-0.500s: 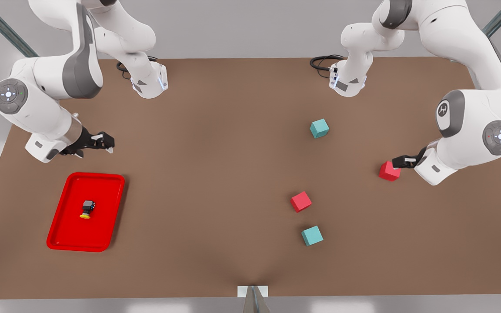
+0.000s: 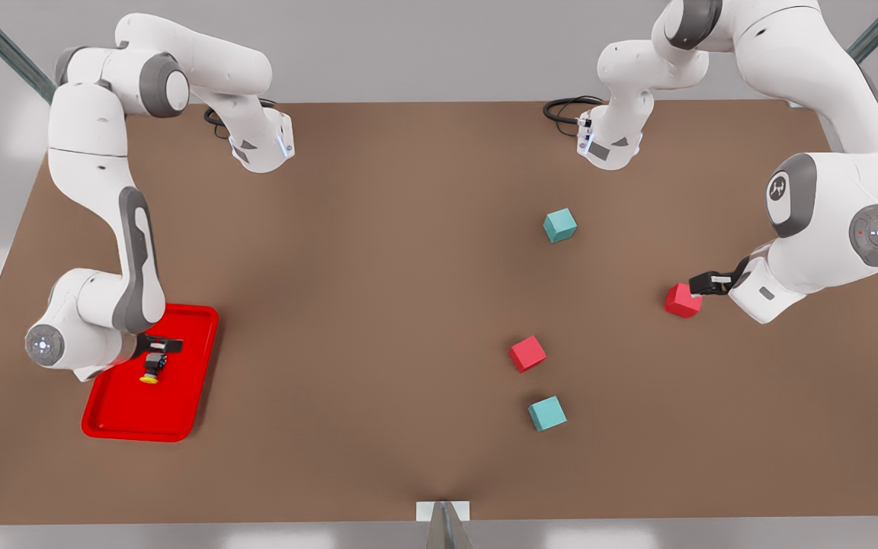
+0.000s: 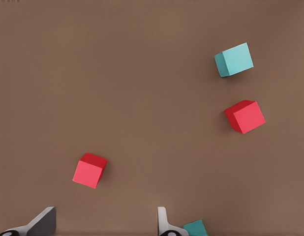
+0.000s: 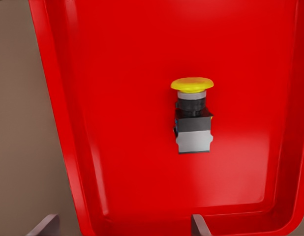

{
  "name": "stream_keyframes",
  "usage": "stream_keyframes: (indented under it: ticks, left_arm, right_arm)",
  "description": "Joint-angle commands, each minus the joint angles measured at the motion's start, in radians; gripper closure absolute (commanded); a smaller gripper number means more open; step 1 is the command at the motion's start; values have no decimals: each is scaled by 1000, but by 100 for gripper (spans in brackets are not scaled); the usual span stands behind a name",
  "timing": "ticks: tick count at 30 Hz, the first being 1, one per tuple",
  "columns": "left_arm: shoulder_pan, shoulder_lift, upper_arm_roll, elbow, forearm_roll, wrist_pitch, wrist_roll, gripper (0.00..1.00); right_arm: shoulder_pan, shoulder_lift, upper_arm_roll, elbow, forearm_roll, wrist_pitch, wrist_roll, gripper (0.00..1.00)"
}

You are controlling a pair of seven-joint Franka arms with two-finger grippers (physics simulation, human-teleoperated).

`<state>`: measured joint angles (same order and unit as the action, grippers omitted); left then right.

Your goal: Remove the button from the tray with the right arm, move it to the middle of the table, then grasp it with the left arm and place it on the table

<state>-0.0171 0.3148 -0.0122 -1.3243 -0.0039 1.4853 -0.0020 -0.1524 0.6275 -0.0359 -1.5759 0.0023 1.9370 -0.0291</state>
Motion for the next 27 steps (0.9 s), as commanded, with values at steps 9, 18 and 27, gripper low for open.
stream_keyframes:
  ticks: [9,18,27]
  left_arm:
    - [0,3,0,0,1,4,-1,0]
    - [2,12,0,0,1,10,-1,0]
    - [2,17,0,0,1,12,-1,0]
  right_arm:
    - [-47,70,1,-39,-1,335,121,0]
    - [-78,98,1,-61,1,336,-34,0]
    - [-88,100,2,-92,-1,332,-141,0]
